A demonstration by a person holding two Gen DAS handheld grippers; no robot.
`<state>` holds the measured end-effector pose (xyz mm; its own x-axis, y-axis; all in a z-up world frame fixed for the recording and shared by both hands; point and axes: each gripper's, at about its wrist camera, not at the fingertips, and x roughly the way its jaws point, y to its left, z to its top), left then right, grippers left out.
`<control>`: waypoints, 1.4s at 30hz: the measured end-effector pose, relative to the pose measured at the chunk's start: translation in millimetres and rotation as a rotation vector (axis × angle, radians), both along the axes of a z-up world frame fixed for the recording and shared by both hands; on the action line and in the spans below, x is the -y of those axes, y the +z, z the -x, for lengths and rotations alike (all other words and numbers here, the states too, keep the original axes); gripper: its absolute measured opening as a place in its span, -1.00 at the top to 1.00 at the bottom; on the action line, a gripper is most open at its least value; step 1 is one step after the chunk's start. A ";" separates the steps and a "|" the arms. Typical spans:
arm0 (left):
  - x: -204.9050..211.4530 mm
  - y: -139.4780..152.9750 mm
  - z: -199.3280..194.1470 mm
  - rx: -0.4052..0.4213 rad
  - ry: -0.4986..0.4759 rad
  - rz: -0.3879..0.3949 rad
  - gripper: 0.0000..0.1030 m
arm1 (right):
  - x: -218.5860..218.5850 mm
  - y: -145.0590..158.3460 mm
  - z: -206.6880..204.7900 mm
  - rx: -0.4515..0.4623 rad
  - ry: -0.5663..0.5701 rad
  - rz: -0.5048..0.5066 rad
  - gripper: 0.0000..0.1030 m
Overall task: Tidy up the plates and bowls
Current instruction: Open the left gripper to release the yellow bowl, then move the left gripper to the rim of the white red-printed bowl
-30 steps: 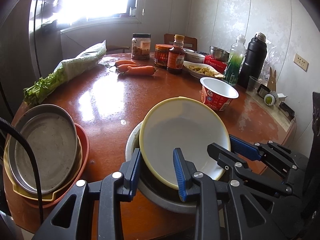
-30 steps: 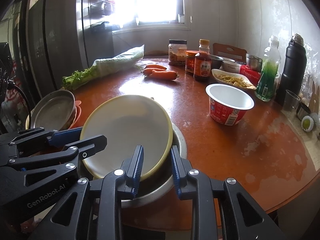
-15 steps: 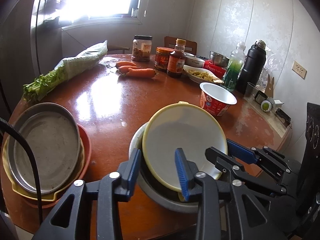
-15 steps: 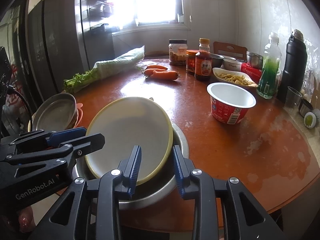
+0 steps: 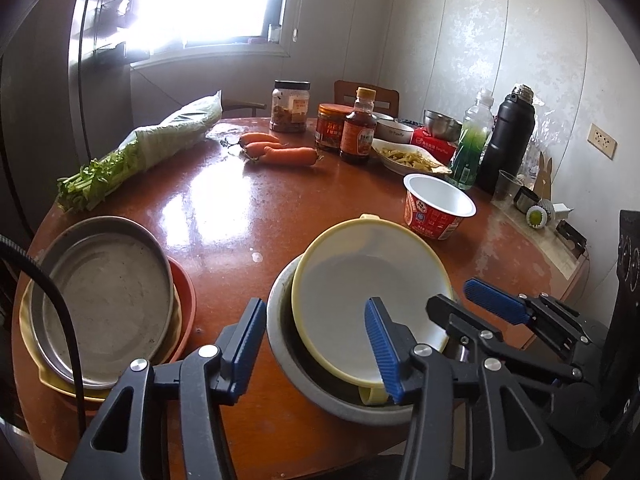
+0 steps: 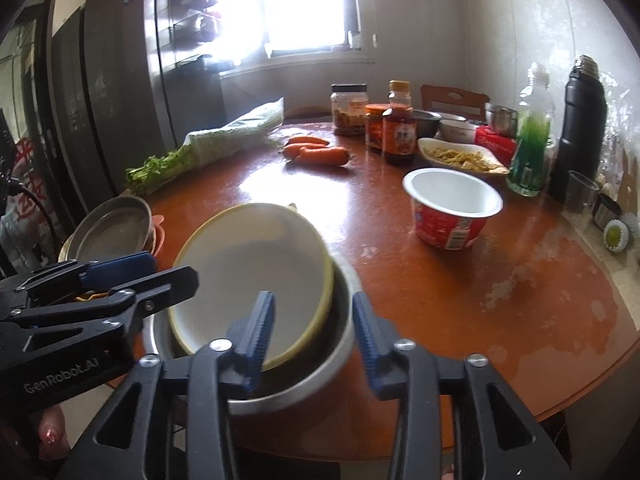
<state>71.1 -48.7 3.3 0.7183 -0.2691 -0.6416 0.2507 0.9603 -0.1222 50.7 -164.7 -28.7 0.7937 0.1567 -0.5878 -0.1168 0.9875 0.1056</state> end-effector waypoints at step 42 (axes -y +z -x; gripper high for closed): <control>132.0 21.8 -99.6 -0.086 -0.054 -0.064 -0.14 | 162.3 4.7 -62.8 0.008 -0.207 -0.081 0.01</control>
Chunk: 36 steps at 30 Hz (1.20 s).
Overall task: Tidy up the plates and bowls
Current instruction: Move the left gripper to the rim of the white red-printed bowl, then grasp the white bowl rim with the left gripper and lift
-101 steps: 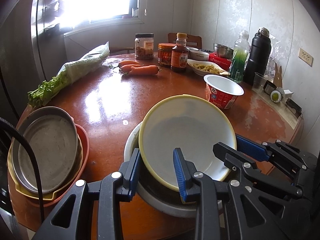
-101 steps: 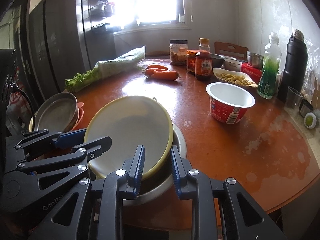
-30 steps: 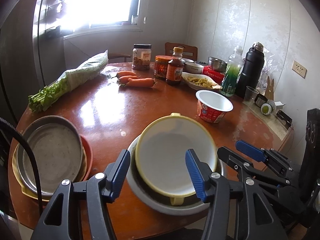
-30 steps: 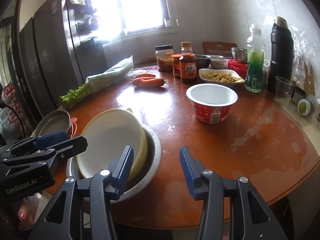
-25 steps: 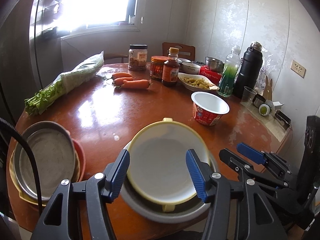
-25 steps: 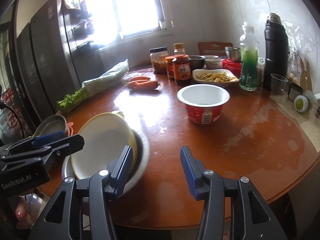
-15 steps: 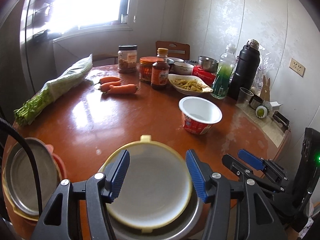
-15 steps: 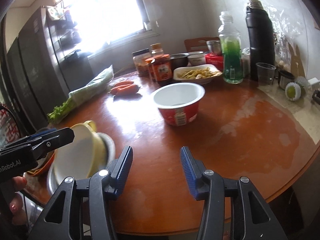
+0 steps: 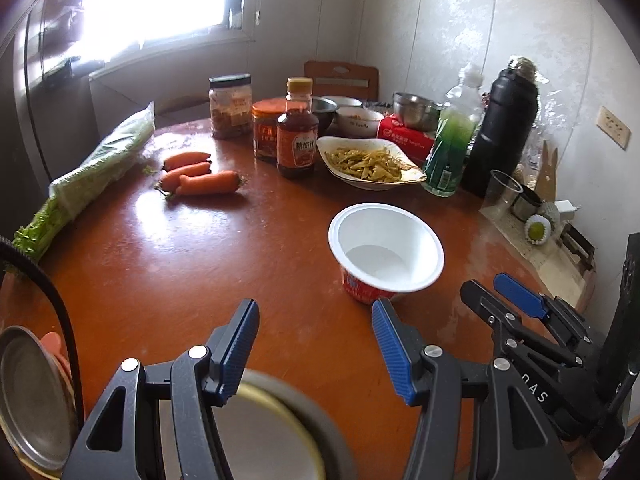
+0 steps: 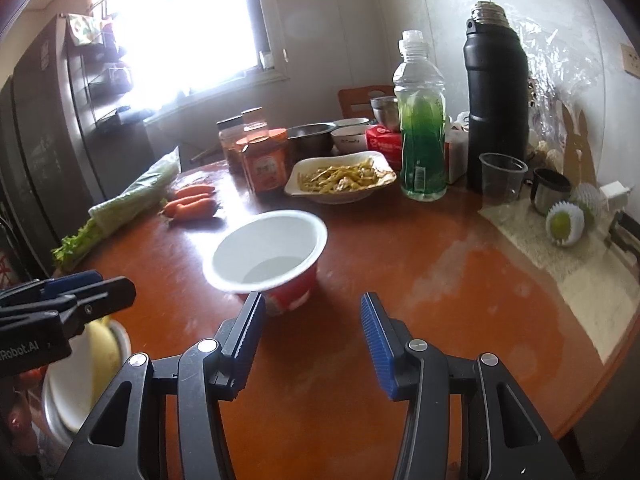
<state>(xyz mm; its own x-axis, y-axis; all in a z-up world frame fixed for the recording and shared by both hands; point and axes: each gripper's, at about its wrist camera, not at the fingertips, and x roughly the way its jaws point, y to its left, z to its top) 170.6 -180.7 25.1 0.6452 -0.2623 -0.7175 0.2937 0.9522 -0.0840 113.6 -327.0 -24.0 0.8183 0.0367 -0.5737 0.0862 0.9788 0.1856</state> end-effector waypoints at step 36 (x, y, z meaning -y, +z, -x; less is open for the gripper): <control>21.7 -37.5 -54.1 -0.205 -0.041 0.074 0.41 | -20.3 -22.9 -51.6 -0.097 0.231 -0.068 0.49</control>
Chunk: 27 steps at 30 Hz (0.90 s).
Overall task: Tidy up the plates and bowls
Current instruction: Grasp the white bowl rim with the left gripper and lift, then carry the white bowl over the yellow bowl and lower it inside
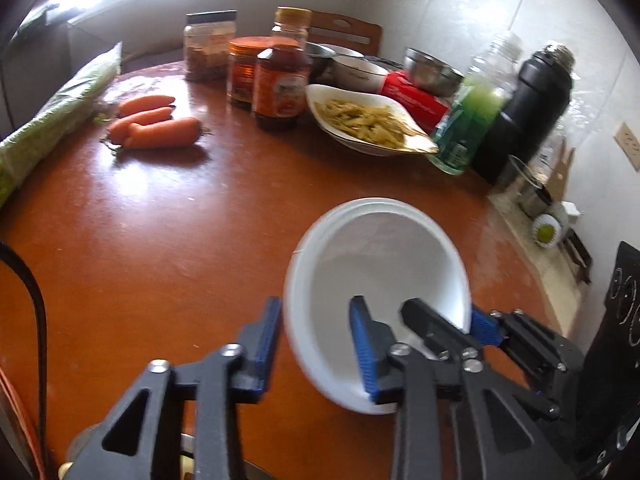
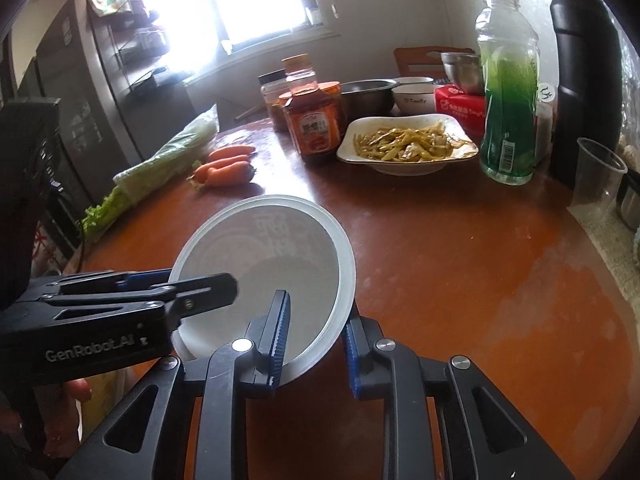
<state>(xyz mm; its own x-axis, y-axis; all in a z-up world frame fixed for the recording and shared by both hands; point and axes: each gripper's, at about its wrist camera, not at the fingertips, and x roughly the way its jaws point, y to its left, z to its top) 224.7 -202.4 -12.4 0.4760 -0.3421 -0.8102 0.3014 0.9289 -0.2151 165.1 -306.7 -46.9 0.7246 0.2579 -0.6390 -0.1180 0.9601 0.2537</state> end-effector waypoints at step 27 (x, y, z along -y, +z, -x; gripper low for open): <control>-36.4 55.1 68.2 0.154 0.009 0.038 0.41 | -38.1 53.8 63.3 0.115 0.002 0.034 0.50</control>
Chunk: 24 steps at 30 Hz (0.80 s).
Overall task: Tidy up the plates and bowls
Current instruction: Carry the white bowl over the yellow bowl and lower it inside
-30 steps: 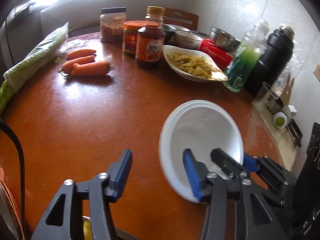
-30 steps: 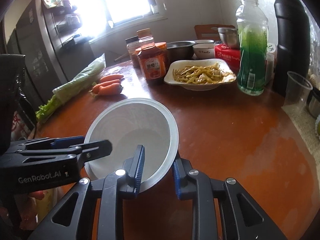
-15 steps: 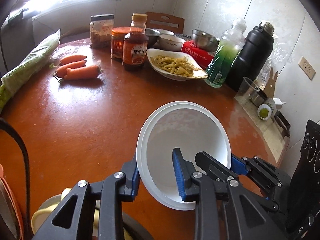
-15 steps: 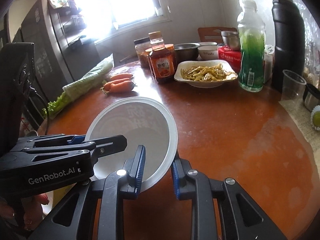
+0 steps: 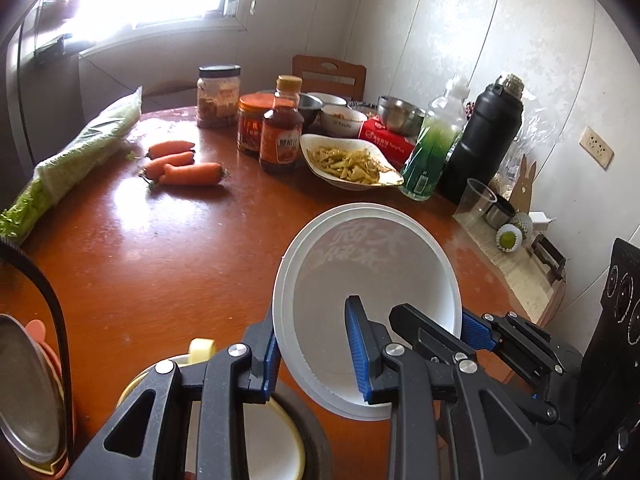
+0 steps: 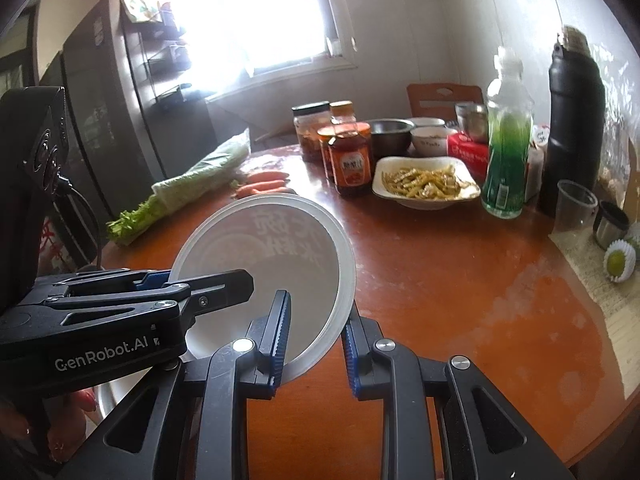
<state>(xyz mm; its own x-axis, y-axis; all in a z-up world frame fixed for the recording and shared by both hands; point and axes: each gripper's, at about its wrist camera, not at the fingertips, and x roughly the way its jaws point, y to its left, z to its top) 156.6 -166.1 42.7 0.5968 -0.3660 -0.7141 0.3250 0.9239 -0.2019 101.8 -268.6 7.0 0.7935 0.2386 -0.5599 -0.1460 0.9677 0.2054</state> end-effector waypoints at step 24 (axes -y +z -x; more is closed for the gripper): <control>-72.8 48.7 68.2 0.124 0.060 0.026 0.41 | -73.9 53.4 54.9 0.119 0.079 0.065 0.49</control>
